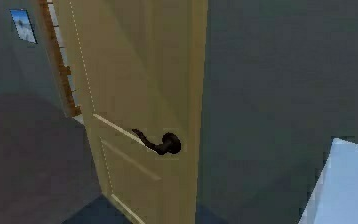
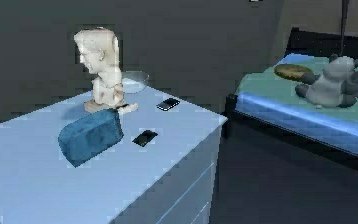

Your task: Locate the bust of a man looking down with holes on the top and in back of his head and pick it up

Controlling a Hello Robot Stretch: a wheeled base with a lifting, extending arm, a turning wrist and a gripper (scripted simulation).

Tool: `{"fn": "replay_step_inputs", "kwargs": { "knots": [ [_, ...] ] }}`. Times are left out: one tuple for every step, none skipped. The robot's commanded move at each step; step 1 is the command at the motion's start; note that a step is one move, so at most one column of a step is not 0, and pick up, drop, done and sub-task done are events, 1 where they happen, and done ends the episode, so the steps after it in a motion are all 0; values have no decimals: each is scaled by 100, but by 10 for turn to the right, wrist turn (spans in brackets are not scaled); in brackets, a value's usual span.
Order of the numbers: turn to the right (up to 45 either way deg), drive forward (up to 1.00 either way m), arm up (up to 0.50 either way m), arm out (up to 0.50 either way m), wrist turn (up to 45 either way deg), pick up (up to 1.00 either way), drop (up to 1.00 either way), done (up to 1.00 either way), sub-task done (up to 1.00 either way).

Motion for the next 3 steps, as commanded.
{"fn": "replay_step_inputs", "kwargs": {
  "knots": [
    [-150, 0, 0, 0, 0, 0, 0, 0, 0],
    [0, 0, 50, 0, 0, 0, 0, 0, 0],
    [0, 0, 38, 0, 0, 0, 0, 0, 0]
  ]
}}
